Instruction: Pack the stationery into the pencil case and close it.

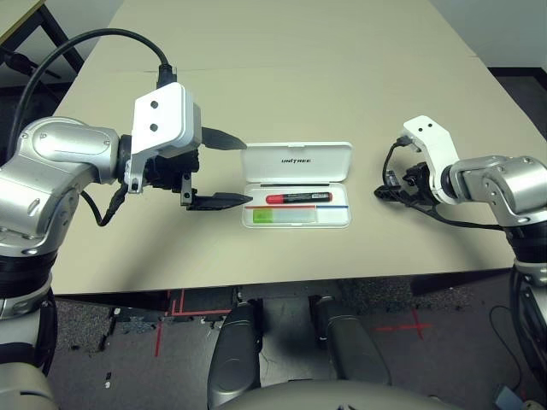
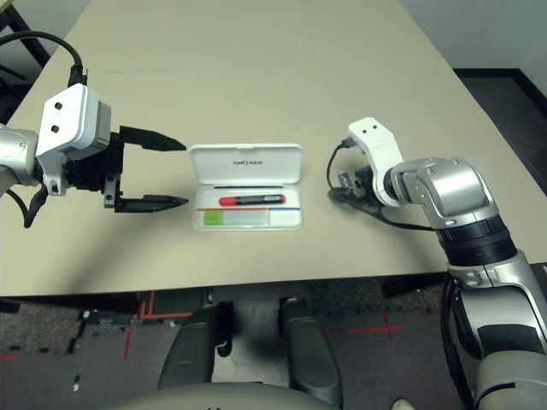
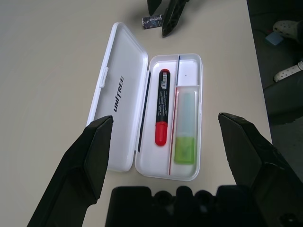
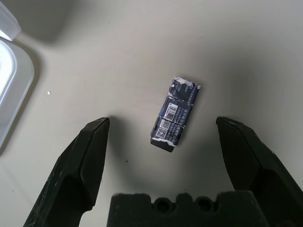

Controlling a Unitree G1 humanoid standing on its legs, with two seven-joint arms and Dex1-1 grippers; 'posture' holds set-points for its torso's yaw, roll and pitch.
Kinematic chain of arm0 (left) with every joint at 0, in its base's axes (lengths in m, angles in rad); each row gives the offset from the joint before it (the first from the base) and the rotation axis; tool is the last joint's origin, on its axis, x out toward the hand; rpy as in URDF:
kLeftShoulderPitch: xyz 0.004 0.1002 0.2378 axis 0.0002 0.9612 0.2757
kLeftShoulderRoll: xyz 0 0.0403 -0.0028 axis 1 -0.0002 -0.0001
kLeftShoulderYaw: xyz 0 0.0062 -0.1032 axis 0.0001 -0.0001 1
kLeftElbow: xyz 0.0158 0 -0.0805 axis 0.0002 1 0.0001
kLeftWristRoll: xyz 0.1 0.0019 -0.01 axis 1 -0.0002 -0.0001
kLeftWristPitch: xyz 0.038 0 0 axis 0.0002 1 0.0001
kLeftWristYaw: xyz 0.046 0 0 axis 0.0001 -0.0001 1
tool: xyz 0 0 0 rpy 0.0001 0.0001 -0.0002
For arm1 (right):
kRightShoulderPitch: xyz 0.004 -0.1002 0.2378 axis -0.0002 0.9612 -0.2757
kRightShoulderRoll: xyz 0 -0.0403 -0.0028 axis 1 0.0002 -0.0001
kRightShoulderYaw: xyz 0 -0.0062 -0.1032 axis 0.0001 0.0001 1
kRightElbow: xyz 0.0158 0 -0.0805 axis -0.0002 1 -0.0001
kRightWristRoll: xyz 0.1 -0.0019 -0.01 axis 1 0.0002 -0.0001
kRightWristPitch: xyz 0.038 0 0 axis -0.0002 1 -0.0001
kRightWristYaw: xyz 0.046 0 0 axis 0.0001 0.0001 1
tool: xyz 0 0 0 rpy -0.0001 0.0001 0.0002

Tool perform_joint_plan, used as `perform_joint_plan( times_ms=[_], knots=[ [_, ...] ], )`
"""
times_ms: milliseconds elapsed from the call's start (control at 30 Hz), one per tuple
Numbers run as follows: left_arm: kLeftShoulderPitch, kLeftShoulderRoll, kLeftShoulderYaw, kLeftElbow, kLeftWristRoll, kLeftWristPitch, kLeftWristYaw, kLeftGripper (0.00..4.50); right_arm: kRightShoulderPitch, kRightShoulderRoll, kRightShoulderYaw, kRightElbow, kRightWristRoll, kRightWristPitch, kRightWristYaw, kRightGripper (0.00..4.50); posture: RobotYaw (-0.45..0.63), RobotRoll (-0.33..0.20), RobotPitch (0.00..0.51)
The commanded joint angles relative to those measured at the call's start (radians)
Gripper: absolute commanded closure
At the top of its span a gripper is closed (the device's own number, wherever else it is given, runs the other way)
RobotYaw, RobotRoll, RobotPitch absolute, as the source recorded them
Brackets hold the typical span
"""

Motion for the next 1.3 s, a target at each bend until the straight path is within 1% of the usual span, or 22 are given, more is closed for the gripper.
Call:
perform_joint_plan(
  times_ms=[33, 67, 167, 200, 467, 500, 633, 733, 767, 900, 1033, 1067, 1133, 1167, 1300],
  knots=[
    [0.011, 0.012, 0.005, -0.016, -0.012, -0.006, -0.010, 0.02, 0.014, 0.007, 0.008, 0.020, -0.014, -0.011, 0.006, 0.00, -0.02, 0.000, 0.185],
    [0.011, 0.011, 0.005, -0.017, -0.013, -0.006, -0.009, 0.02, 0.014, 0.008, 0.008, 0.023, -0.015, -0.012, 0.007, 0.00, -0.02, 0.000, 0.185],
    [0.010, 0.010, 0.004, -0.018, -0.014, -0.004, -0.009, 0.00, 0.014, 0.016, 0.007, 0.034, -0.021, -0.026, 0.006, 0.65, -0.02, 0.000, 0.185],
    [0.009, 0.010, 0.004, -0.019, -0.014, -0.003, -0.008, 0.00, 0.014, 0.018, 0.008, 0.037, -0.023, -0.029, 0.007, 0.96, -0.02, 0.000, 0.185],
    [0.002, 0.010, 0.000, -0.028, -0.019, 0.009, -0.006, 0.00, 0.015, 0.022, 0.004, 0.039, -0.035, -0.034, 0.013, 4.07, -0.02, 0.000, 0.186],
    [0.001, 0.009, -0.001, -0.029, -0.019, 0.011, -0.006, 0.00, 0.016, 0.016, 0.009, 0.038, -0.038, -0.040, 0.017, 4.23, -0.02, 0.000, 0.185],
    [-0.002, 0.009, -0.005, -0.033, -0.020, 0.016, -0.006, 0.00, 0.024, -0.010, 0.026, 0.026, -0.044, -0.080, 0.051, 4.23, -0.02, 0.000, 0.186],
    [-0.005, 0.009, -0.008, -0.034, -0.022, 0.019, -0.007, 0.00, 0.032, -0.069, 0.052, 0.009, -0.049, -0.134, 0.132, 4.23, -0.02, 0.000, 0.186],
    [-0.006, 0.010, -0.009, -0.034, -0.023, 0.021, -0.008, 0.00, 0.032, -0.096, 0.061, 0.002, -0.048, -0.157, 0.168, 4.23, -0.02, 0.000, 0.186],
    [-0.013, 0.012, -0.017, -0.030, -0.022, 0.024, -0.013, 0.00, 0.022, -0.245, 0.089, 0.004, -0.069, -0.346, 0.379, 4.23, -0.03, 0.000, 0.185],
    [-0.017, 0.012, -0.022, -0.026, -0.019, 0.024, -0.017, 0.00, 0.005, -0.330, 0.097, 0.046, -0.093, -0.504, 0.548, 4.23, -0.03, 0.000, 0.183],
    [-0.019, 0.010, -0.024, -0.024, -0.017, 0.023, -0.017, 0.00, 0.005, -0.352, 0.094, 0.048, -0.085, -0.553, 0.622, 4.23, -0.04, 0.000, 0.182],
    [-0.020, 0.009, -0.029, -0.021, -0.013, 0.020, -0.018, 0.00, 0.008, -0.371, 0.078, 0.055, -0.060, -0.644, 0.747, 4.23, -0.04, 0.000, 0.179],
    [-0.021, 0.008, -0.032, -0.020, -0.012, 0.019, -0.018, 0.00, 0.000, -0.375, 0.079, 0.061, -0.056, -0.658, 0.790, 4.23, -0.04, 0.000, 0.179],
    [-0.022, 0.008, -0.035, -0.021, -0.013, 0.018, -0.016, 0.00, -0.042, -0.346, 0.087, 0.081, -0.060, -0.695, 0.891, 4.23, -0.04, 0.000, 0.179]
  ],
)
